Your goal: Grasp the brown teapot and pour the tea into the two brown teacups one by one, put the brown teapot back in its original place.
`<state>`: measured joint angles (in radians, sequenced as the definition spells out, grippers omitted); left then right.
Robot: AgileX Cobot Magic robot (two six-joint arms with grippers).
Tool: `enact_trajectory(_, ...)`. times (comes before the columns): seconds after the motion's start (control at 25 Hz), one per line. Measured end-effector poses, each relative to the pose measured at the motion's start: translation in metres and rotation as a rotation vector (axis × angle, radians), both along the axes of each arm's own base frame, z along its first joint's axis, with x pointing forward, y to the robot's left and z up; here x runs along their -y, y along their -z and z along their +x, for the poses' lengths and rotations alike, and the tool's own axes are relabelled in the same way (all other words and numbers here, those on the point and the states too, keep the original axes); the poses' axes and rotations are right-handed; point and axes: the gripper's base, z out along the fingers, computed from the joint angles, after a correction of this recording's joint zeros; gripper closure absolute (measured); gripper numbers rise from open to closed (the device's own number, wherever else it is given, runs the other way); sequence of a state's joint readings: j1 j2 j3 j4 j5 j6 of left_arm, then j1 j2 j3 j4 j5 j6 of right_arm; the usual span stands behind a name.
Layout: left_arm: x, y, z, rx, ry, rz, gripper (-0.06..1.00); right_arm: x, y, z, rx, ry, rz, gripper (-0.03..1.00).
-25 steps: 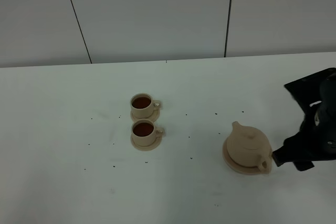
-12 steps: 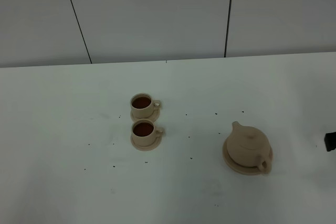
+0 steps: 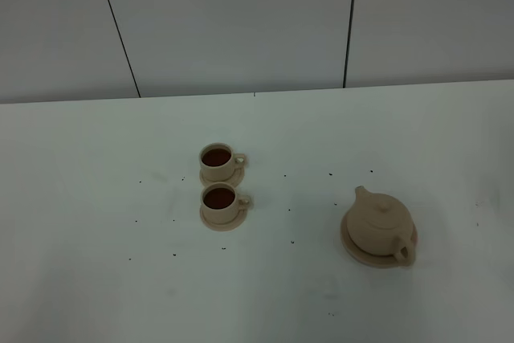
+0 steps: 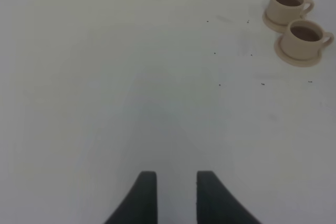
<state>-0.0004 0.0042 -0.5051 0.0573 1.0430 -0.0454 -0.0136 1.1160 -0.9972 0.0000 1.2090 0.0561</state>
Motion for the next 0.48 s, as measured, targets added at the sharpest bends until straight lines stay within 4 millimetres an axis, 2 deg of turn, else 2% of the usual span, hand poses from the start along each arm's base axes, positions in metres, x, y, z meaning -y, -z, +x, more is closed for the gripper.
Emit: enact_trajectory(0.48, 0.0, 0.0, 0.0, 0.0, 0.0, -0.001, 0.69, -0.004, 0.033, -0.101, 0.102, -0.014, 0.032, 0.39)
